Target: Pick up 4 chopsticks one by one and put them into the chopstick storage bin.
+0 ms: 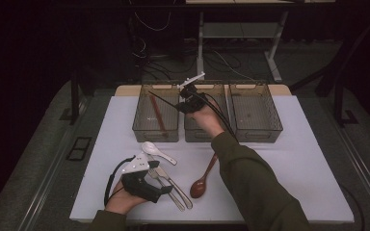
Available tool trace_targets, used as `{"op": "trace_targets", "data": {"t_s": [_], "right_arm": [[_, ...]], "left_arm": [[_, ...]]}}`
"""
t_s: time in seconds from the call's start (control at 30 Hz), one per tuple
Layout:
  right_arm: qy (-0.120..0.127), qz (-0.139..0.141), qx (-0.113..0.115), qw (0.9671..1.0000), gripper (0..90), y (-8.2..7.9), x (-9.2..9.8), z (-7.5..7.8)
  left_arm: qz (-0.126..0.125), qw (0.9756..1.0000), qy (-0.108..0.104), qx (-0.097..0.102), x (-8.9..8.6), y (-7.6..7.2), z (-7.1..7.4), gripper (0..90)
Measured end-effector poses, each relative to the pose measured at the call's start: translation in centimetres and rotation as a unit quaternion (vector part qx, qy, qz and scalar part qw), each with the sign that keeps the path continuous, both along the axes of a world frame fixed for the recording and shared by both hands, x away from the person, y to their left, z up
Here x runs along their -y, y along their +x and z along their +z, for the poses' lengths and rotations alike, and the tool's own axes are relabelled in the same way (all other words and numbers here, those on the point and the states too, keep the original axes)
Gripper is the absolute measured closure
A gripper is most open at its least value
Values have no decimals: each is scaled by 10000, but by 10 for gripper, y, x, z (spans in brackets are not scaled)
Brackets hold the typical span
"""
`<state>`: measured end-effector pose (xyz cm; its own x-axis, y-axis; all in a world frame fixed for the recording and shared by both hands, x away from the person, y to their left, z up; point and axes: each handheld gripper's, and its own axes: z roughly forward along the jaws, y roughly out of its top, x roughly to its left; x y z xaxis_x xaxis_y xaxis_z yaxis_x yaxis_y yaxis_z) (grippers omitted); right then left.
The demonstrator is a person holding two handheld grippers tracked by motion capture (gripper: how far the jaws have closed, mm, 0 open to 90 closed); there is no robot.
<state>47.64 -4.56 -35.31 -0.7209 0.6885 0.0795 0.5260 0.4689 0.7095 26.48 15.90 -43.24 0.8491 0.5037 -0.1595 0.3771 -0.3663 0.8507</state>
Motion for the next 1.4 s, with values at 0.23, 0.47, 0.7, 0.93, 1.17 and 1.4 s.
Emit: {"op": "trace_targets", "data": {"t_s": [0.23, 0.47, 0.7, 0.93, 1.17, 1.4], "right_arm": [[-111, -83, -81, 9999, 854, 18, -22, -4], [-239, -200, -194, 9993, 854, 29, -37, -9], [-343, -179, -307, 9988, 849, 33, -48, -17], [-238, -110, -266, 9993, 730, 31, -48, -16], [-16, 116, -239, 9996, 599, 24, -38, -7], [94, 449, -187, 9988, 502, 5, -18, 3]], "left_arm": [[-34, 10000, -18, 25, -1, 0, 1, 0], [-34, 10000, -52, 2, -1, 0, 1, 0], [-60, 10000, -70, 11, -1, 0, 1, 0], [-59, 10000, -77, 8, -1, 0, 1, 0], [-54, 10000, -65, 3, -1, 0, 1, 0], [-45, 10000, -15, -7, 0, 0, 0, 0]]}}
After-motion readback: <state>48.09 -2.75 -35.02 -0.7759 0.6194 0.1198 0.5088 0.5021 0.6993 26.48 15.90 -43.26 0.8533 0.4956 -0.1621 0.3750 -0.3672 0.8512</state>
